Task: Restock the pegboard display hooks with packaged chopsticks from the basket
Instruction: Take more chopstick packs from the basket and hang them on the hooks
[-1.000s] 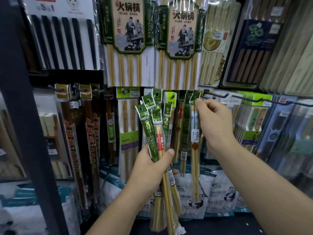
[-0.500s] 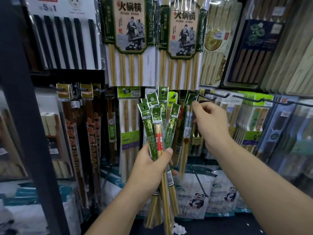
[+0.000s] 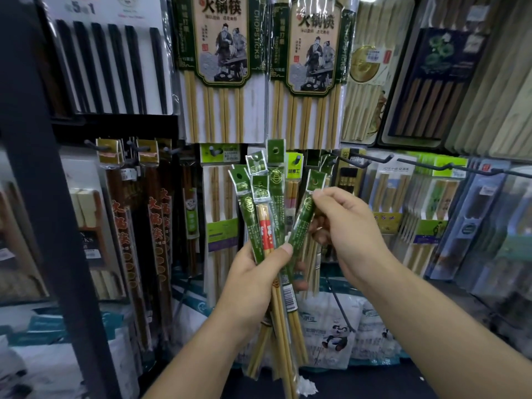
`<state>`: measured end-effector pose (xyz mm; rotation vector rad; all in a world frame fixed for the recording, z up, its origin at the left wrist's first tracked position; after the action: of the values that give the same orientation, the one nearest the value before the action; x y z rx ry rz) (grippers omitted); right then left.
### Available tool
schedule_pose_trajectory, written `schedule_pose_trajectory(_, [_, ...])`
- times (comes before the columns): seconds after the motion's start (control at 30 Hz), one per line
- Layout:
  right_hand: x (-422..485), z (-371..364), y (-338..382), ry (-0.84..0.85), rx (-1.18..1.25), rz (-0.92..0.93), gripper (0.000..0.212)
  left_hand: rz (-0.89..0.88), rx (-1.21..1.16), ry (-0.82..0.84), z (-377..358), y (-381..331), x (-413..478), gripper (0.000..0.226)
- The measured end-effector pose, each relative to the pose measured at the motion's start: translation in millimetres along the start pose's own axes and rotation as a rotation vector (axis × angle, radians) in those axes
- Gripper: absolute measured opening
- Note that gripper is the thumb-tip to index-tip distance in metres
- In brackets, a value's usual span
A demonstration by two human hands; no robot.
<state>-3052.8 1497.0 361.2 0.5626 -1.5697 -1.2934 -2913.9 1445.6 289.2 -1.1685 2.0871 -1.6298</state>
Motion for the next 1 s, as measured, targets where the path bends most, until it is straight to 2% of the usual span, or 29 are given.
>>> schedule_pose_trajectory(0.07, [2,7,1,-0.075,-0.029,0.002,0.039,0.013,-0.041,-0.052,4,2,2,0.008])
schedule_pose_trajectory(0.2, [6,19,8,-0.177,-0.156,0.099,0.039,-0.032,0.104,-0.081,10,1,6,0.020])
schedule_pose_trajectory(0.43, [15,24,14,-0.199,-0.194,0.148,0.039,-0.077,0.113,-0.101,9,-2,4,0.032])
schedule_pose_trajectory(0.6, [24,23,12,-0.169,-0.209,0.090,0.036,-0.046,0.125,-0.011,8,-3,2,0.028])
schedule_pose_trajectory(0.87, [28,27,13,-0.189,-0.277,0.078,0.035,-0.009,0.282,0.102,14,1,0,0.021])
schedule_pose_trajectory(1.0, [31,25,12,-0.192,-0.264,0.052,0.046,-0.009,0.276,0.101,14,3,2,0.012])
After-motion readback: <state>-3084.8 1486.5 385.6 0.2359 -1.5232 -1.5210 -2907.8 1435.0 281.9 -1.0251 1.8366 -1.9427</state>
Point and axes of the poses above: each hand's wrist, its own x-axis towards the middle knuckle, its own z-axis out of the back of the hand, y = z × x, the point moved 3 cm from there along x, towards the middle knuckle, and after that the axes turned 9 degrees about y, right-handed, at the moved point
